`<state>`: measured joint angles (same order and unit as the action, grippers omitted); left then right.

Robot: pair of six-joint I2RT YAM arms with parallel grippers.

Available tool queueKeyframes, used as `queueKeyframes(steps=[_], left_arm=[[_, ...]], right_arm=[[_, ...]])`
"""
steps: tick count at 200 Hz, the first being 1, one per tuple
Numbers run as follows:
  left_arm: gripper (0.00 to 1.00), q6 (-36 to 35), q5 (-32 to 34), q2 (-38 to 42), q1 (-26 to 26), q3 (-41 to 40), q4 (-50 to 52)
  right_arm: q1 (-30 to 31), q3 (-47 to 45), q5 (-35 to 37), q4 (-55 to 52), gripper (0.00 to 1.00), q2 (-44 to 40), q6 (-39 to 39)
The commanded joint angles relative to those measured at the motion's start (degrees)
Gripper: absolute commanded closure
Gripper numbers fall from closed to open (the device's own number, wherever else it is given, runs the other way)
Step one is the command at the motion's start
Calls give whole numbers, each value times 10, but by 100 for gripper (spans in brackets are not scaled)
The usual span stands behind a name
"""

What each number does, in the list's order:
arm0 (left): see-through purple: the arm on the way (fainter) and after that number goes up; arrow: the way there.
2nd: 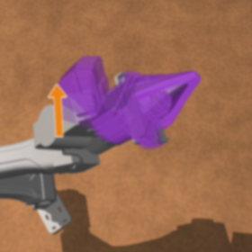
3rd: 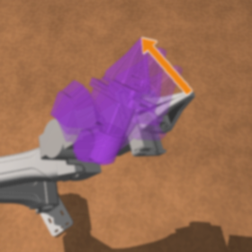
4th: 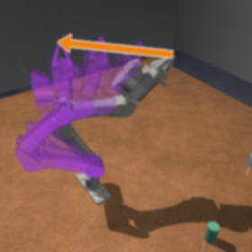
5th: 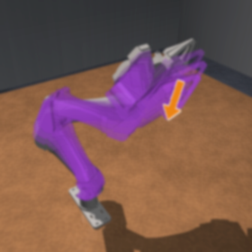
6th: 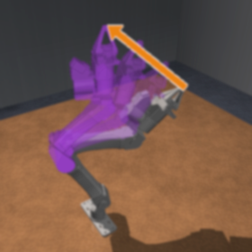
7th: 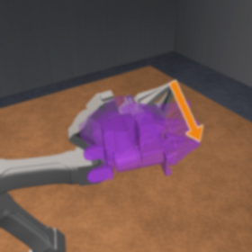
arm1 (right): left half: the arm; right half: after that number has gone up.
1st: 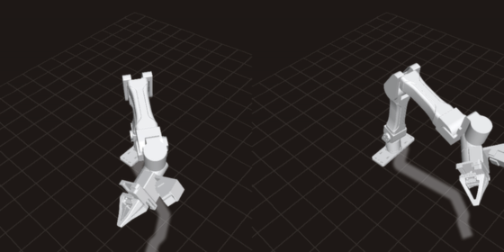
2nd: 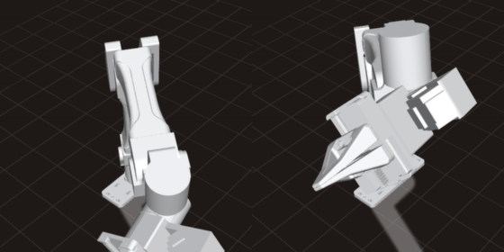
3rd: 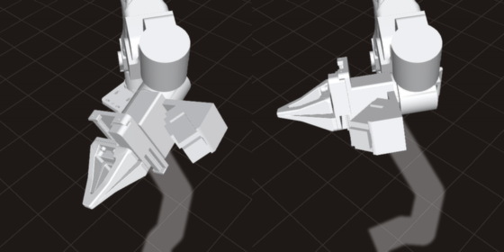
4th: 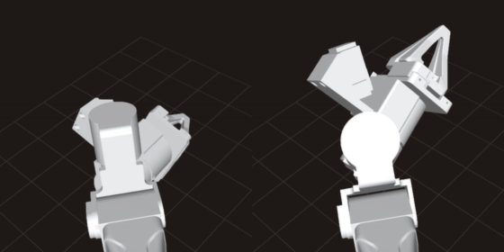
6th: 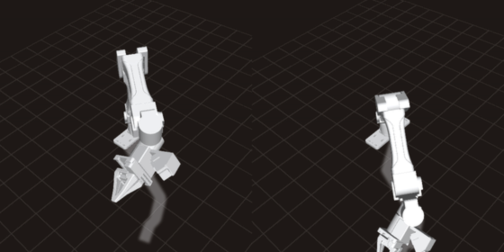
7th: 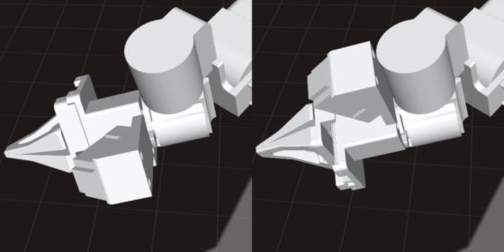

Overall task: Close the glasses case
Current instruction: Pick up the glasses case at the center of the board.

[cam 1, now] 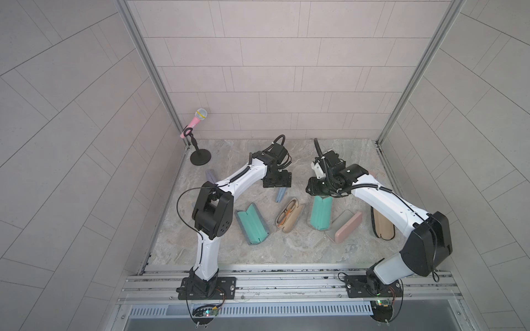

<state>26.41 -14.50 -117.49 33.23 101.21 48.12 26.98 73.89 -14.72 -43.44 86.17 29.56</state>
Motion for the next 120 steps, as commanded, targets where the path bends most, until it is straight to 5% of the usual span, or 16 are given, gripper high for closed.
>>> queueKeyframes(steps=[1, 89, 120], left_arm=[[16, -22, 20, -39, 11, 39, 38], [31, -8, 46, -117, 19, 93, 63], [50, -3, 49, -129, 19, 98, 63]], right_arm=[[2, -31, 20, -1, 58, -27, 9], [-2, -78, 10, 11, 57, -39, -3], [-5, -92, 7, 17, 58, -42, -3]])
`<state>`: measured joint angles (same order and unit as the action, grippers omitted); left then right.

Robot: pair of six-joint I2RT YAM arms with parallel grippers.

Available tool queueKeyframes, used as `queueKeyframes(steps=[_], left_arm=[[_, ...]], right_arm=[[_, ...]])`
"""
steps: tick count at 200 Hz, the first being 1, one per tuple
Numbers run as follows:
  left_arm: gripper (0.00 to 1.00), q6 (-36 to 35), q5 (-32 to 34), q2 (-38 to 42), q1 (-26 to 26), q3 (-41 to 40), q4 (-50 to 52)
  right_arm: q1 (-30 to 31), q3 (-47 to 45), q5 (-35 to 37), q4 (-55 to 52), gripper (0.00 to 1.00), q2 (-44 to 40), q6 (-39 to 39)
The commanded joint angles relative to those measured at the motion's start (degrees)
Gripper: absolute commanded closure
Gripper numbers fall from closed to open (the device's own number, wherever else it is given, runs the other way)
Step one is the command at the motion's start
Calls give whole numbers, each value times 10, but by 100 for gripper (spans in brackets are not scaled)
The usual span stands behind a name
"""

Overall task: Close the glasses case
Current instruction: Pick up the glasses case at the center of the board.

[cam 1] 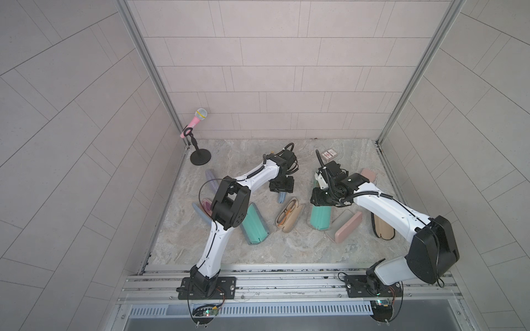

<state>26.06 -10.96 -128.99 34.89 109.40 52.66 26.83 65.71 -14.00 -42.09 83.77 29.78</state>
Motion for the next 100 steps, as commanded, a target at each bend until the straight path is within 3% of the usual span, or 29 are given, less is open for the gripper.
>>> queueKeyframes(steps=[1, 40, 100], left_arm=[[50, 0, 15, -14, 2, 17, 18], [67, 2, 23, -13, -2, 19, 19], [69, 3, 55, 42, -40, 4, 37]], right_arm=[[-4, -11, 0, 3, 58, -18, -5], [-5, -19, -4, 9, 58, -19, -4], [-6, -22, -20, 10, 58, -25, -5]])
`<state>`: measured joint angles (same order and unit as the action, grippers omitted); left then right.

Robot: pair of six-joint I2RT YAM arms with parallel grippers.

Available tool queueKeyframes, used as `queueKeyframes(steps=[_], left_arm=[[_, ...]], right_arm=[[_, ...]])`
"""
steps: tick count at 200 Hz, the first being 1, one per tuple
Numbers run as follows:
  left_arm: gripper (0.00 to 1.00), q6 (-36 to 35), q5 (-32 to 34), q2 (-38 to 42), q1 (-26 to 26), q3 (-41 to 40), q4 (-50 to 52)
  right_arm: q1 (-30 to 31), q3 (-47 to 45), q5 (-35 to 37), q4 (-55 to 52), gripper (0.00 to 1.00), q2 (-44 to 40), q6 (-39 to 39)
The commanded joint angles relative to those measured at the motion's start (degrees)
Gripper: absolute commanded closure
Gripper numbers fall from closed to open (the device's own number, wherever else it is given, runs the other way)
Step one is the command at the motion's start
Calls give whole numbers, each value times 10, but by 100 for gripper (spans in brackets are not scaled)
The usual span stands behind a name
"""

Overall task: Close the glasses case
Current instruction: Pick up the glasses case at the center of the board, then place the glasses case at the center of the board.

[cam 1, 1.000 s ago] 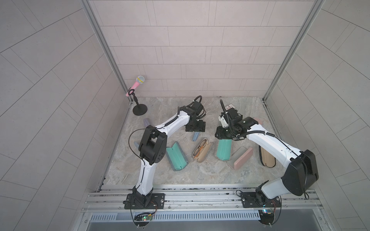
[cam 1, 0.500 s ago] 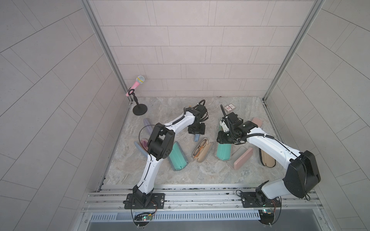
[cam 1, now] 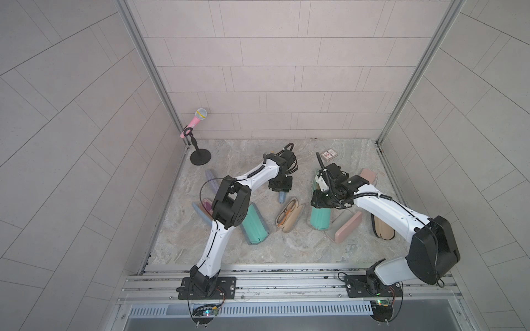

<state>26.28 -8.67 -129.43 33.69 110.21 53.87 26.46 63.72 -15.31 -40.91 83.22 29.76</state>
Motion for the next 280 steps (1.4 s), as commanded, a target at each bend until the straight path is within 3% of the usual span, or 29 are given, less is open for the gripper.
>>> queueKeyframes(steps=[1, 79, 152, 209, 280], left_arm=[[69, 1, 33, 47, -29, -4, 26], [69, -12, 64, 178, -168, -95, 39], [69, -10, 61, 180, -286, -140, 17], [69, -10, 53, 136, -329, -151, -2], [69, -13, 52, 88, -333, -135, -8]], right_arm=[[-2, -2, -7, -2, 58, -19, -5], [4, 3, -31, -12, 58, -27, -9], [17, 4, -35, -19, 58, -19, -8], [24, 1, -33, -22, 58, -14, -2], [33, 3, -30, -22, 58, -9, 4]])
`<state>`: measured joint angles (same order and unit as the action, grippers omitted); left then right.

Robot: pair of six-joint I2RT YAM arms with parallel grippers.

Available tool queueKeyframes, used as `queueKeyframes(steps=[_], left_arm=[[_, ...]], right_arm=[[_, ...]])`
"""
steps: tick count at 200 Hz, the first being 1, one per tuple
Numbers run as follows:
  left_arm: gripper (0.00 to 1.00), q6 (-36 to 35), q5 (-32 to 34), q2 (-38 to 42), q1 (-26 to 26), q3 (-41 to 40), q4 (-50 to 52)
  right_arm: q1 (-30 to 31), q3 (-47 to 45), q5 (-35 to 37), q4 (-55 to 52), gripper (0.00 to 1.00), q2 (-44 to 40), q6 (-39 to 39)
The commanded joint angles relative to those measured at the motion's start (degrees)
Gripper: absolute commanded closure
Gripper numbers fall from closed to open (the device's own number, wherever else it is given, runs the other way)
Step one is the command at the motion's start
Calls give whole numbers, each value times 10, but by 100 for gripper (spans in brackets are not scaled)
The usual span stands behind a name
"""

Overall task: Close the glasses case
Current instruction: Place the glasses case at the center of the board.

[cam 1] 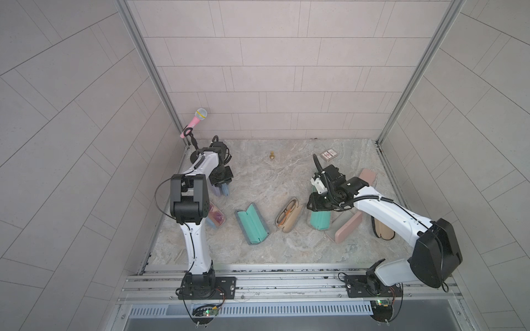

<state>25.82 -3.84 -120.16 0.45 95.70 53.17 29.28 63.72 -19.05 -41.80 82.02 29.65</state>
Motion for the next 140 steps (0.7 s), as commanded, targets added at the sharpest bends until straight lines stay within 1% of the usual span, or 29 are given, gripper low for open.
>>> queueKeyframes(steps=[1, 34, 49, 140], left_arm=[[69, -9, 3, -5, -1, 10, 0], [68, -8, 2, -15, -1, 5, -4], [65, -7, 1, -16, -2, 4, -5], [39, -8, -12, 4, -1, 5, -2]], right_arm=[[4, 3, 7, -12, 58, 3, 6], [6, 5, 7, -12, 58, 8, 5], [6, 6, 7, -13, 58, 8, 4], [9, -3, 23, -24, 57, -23, 10]])
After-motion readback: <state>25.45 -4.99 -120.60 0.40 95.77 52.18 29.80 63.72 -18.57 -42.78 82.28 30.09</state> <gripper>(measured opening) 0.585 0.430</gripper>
